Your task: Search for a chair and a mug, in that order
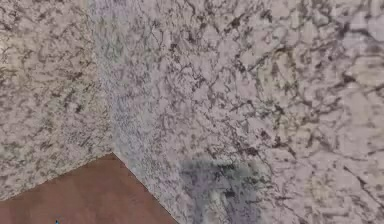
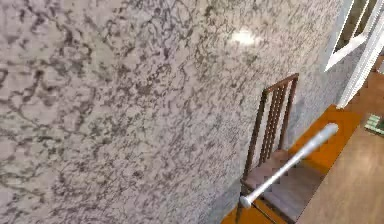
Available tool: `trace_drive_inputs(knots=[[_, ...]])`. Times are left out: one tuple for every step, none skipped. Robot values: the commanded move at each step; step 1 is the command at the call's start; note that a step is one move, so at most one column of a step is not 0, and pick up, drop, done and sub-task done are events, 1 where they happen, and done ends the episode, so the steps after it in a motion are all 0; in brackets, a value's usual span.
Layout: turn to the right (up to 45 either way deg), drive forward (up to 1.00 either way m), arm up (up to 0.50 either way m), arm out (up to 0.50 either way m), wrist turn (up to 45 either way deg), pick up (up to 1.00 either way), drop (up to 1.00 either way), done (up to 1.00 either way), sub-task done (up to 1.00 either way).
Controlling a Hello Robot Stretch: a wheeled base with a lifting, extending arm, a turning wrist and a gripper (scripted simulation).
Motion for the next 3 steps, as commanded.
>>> trace_drive_inputs(knots=[[-45.0, 0.0, 0.0, 0.0, 0.0, 0.0, 0.0, 0.0, 0.0], [-45.0, 0.0, 0.0, 0.0, 0.0, 0.0, 0.0, 0.0, 0.0], [-27.0, 0.0, 0.0, 0.0, 0.0, 0.0, 0.0, 0.0, 0.0]])
